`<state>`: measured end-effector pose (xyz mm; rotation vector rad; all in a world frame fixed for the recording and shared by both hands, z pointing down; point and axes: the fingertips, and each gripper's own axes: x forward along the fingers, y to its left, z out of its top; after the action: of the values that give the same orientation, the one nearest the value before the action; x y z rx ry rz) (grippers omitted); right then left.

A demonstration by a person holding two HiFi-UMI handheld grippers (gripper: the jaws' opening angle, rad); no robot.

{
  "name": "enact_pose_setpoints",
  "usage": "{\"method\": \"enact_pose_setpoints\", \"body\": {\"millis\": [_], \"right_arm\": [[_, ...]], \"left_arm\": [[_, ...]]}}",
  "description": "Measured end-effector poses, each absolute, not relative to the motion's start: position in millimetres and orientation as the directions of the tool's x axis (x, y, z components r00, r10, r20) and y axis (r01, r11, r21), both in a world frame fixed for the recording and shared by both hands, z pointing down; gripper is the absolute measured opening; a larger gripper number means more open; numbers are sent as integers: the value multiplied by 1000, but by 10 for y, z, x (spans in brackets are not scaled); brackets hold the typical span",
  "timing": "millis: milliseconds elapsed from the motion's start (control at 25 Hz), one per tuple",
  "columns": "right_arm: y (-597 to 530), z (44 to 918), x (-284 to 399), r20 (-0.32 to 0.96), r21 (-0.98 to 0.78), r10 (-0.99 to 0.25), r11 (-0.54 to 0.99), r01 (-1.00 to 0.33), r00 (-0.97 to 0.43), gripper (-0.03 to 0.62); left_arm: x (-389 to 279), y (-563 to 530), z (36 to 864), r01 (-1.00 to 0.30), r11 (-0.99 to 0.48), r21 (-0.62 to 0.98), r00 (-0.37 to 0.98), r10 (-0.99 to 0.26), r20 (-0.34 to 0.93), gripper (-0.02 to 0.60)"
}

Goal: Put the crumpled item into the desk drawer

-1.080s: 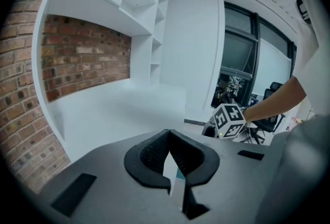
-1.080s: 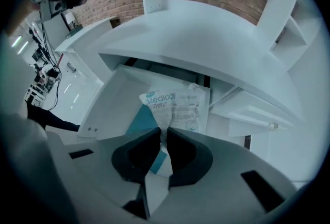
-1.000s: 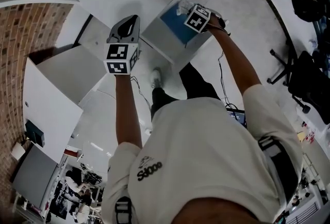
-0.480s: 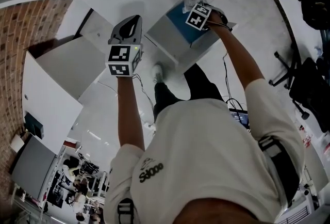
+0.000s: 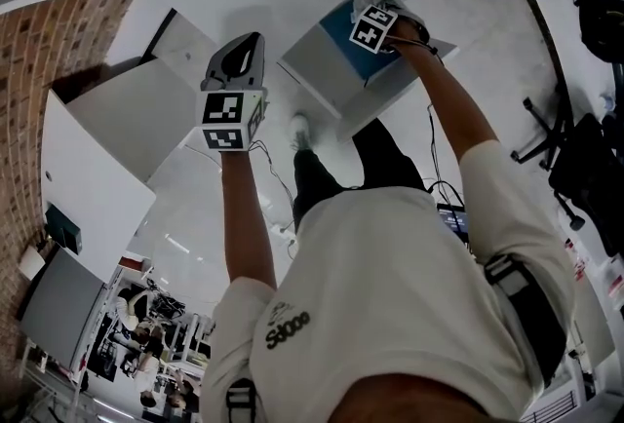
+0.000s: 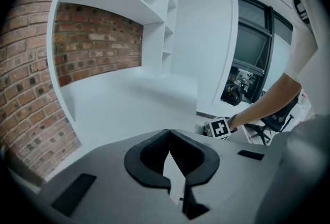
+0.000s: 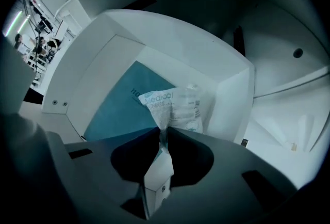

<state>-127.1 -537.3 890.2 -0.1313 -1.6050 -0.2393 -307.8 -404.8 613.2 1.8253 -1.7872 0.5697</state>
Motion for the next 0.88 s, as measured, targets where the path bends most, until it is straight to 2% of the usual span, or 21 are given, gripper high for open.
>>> {"method": "enact_pose_setpoints", "body": {"millis": [120,400,640,880], "right_arm": [[-5387,8918,-1278,997,71,-62,980,184,-56,57],[-5378,8763,-1261,996,45,-34,990,136,-87,64],[-5311,8528,-1191,993,-6,10,999,32,-119,78],[-5357,8119,-1101,982,43,-60,994,-100,-177,74]], "left_arm": [[-3049,-4012,6145,-996,9,85,47,-778,627,18],[-2979,-3915,6101,-996,2,90,55,-785,617,18],[-2943,-3800,5949,-997,-19,78,62,-802,594,18],[-2906,-3639,5704,-997,-31,74,67,-825,562,18]]}}
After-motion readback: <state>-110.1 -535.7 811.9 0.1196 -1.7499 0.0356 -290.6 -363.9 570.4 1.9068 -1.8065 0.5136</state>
